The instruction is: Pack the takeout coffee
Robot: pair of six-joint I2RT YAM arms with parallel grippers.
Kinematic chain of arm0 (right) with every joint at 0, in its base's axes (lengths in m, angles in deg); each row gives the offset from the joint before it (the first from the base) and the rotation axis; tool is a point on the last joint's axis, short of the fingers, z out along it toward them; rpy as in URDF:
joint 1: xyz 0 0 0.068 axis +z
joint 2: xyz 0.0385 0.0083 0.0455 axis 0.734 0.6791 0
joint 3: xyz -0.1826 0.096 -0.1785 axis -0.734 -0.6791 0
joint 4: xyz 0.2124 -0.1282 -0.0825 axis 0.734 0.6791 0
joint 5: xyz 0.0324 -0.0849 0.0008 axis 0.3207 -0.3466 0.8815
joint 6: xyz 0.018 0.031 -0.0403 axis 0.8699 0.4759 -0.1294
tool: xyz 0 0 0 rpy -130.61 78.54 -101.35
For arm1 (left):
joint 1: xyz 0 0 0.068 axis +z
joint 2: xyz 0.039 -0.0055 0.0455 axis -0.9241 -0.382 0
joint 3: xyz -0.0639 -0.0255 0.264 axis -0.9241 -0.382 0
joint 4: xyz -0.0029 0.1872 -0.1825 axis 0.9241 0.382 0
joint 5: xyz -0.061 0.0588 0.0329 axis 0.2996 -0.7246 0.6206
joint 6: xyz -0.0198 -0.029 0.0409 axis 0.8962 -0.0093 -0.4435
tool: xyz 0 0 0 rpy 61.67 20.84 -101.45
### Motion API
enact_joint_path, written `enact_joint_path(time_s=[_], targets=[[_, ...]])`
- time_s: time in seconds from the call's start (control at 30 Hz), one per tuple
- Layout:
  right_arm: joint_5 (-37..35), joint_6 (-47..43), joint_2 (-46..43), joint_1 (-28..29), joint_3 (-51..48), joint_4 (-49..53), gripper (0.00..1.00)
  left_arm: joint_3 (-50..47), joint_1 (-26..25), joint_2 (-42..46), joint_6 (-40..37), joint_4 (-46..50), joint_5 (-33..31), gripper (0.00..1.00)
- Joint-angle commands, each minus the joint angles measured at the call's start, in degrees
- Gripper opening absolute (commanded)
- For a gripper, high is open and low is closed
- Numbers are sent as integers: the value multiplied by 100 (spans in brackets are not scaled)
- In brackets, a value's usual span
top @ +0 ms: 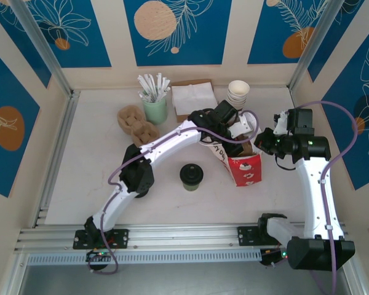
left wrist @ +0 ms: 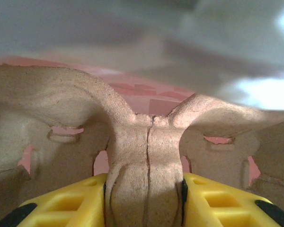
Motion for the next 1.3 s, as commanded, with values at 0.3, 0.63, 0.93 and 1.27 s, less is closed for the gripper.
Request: enact_joint_path(time_s=[0.3,0.63,0.93,1.27], targets=[[-243,-124,-112,-56,7,190,0,73,-155,-326,-54,151,210,45],[-217,-114,-121,-67,25,226,0,131,-155,212,63,28,293,67],[-189,-71,-112,-76,77,280,0,254,-155,701,105,186,298,79],[192,375,-61,-246,135,262,0,370,-147,1336,394,408,-54,78]])
